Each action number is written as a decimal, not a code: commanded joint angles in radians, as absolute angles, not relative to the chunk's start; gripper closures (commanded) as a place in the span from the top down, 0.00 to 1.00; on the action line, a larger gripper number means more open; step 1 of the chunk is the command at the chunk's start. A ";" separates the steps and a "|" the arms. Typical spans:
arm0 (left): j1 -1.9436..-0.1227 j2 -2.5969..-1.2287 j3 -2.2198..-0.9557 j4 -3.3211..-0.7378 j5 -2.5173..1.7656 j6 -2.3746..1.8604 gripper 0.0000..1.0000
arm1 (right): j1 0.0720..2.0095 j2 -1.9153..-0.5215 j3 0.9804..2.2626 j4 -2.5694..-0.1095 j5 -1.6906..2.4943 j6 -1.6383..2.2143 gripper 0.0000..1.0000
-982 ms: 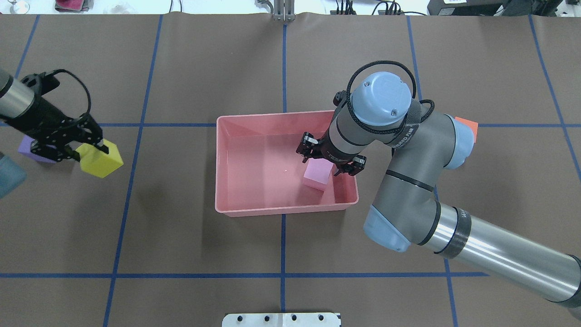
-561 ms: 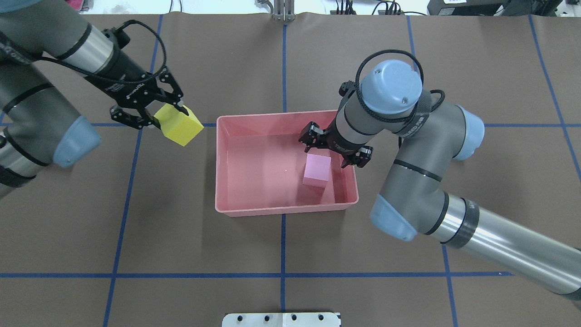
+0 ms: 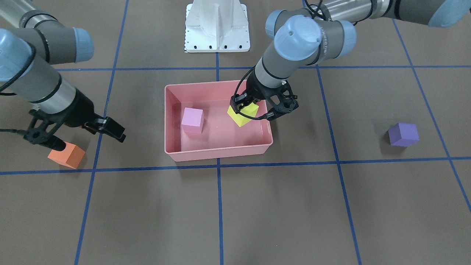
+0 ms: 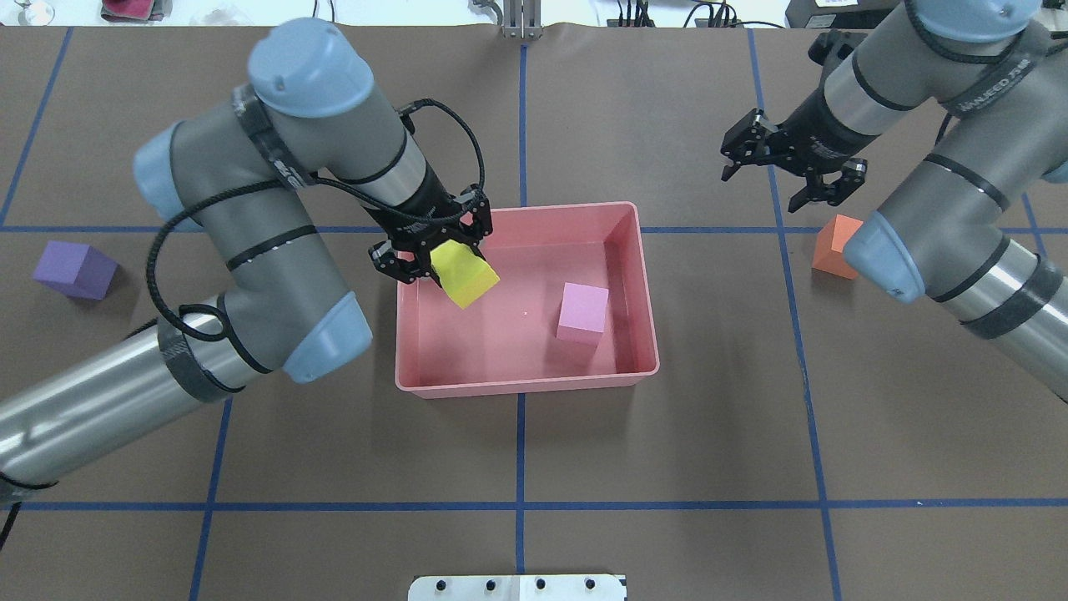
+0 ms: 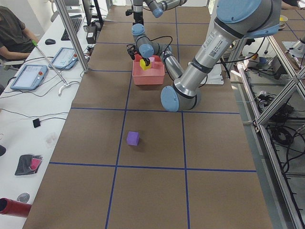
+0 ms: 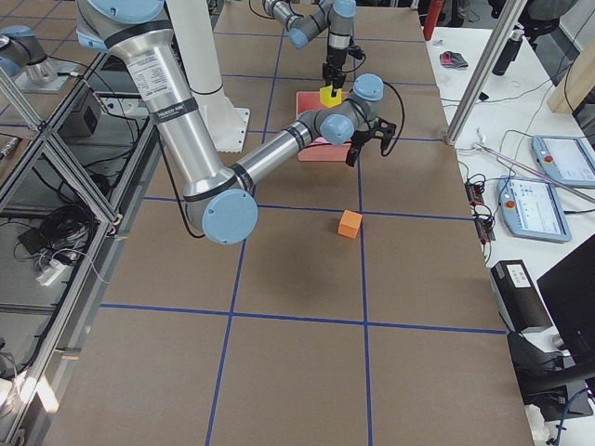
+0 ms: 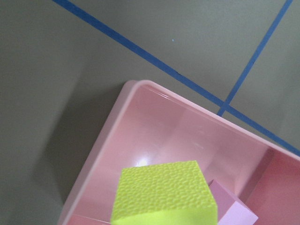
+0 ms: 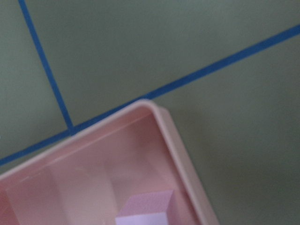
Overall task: Place blocks into pink bin with both arms
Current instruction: 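Carry yellow-green cube into bin with left gripper while right moves toward orange cube, then release the yellow-green cube in the bin while the right gripper lowers onto the orange cube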
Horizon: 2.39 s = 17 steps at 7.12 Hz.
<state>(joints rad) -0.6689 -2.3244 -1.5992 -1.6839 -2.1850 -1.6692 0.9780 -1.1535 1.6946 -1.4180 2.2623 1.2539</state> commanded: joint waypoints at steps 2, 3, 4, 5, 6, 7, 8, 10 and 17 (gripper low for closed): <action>-0.589 -2.403 -1.471 -1.678 -2.075 -1.664 0.00 | 0.994 -1.198 1.550 -1.408 2.192 1.161 0.99; -0.586 -2.402 -1.471 -1.677 -2.074 -1.664 0.00 | 0.991 -1.197 1.524 -1.407 2.177 1.161 0.99; -0.572 -2.404 -1.470 -1.677 -2.050 -1.664 0.11 | 0.971 -1.203 1.516 -1.410 2.128 1.166 0.99; -0.572 -2.405 -1.471 -1.675 -2.046 -1.666 0.20 | 0.966 -1.210 1.516 -1.416 2.119 1.167 0.99; -0.572 -2.405 -1.471 -1.674 -2.045 -1.666 0.38 | 0.968 -1.233 1.517 -1.414 2.117 1.161 0.98; -0.572 -2.405 -1.471 -1.674 -2.043 -1.667 0.68 | 0.966 -1.241 1.519 -1.416 2.114 1.161 0.98; -0.572 -2.405 -1.474 -1.674 -2.043 -1.667 0.75 | 0.968 -1.243 1.522 -1.419 2.115 1.161 0.97; -0.572 -2.405 -1.474 -1.674 -2.040 -1.667 0.98 | 0.965 -1.258 1.523 -1.419 2.114 1.163 0.96; -0.578 -2.408 -1.505 -1.674 -2.020 -1.674 0.99 | 0.960 -1.259 1.529 -1.419 2.112 1.163 0.00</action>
<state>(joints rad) -0.5743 -2.4081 -1.4899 -1.6736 -2.0203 -1.6734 0.9608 -1.2645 1.5255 -1.4190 2.1106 1.1629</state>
